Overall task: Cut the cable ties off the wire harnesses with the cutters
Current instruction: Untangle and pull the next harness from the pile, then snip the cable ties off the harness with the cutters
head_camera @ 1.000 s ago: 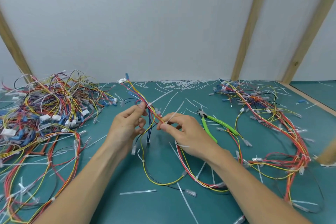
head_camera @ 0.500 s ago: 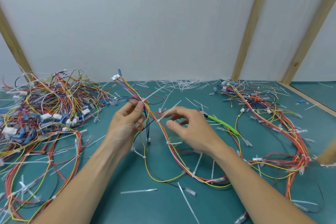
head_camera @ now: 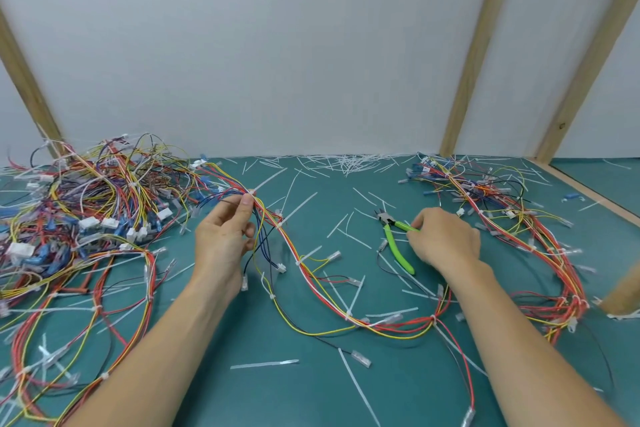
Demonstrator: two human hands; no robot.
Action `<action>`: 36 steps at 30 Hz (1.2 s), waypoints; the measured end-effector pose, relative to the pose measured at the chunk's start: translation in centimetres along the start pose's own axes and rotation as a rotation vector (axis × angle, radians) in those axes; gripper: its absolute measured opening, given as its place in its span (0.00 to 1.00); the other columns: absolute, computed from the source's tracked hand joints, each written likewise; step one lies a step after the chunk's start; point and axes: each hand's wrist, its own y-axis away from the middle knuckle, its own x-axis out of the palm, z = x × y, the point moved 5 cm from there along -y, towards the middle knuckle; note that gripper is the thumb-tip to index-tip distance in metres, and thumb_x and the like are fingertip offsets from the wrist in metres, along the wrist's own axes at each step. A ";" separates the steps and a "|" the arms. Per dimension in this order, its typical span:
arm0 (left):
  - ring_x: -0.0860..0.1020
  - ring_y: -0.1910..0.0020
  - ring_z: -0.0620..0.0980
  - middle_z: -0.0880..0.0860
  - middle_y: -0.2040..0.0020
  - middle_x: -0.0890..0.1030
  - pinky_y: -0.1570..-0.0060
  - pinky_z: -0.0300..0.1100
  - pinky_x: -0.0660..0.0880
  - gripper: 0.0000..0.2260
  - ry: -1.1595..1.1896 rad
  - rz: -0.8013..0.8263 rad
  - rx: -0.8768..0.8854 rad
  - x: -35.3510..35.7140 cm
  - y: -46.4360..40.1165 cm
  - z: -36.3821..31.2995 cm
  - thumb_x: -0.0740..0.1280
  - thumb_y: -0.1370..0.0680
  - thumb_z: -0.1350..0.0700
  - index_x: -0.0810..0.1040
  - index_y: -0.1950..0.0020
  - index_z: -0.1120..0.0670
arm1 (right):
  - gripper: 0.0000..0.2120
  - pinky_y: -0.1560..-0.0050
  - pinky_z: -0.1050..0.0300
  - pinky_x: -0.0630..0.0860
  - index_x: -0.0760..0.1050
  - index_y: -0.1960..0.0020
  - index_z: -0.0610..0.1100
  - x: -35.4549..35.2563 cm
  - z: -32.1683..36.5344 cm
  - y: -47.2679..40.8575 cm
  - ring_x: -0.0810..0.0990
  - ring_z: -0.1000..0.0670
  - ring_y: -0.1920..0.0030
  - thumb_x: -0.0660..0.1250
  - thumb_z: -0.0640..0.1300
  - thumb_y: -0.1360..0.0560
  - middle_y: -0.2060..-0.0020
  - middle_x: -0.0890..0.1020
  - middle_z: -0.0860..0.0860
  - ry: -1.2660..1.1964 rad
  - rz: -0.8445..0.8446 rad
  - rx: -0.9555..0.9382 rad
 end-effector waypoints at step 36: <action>0.78 0.72 0.47 0.50 0.62 0.84 0.69 0.34 0.72 0.04 -0.294 0.087 0.353 1.5 1.4 0.0 0.73 0.23 0.56 0.83 0.57 0.54 | 0.25 0.58 0.53 0.76 0.79 0.32 0.43 -0.8 8.2 5.8 0.76 0.51 0.59 0.62 0.58 0.21 0.55 0.80 0.48 -1.467 0.888 -0.325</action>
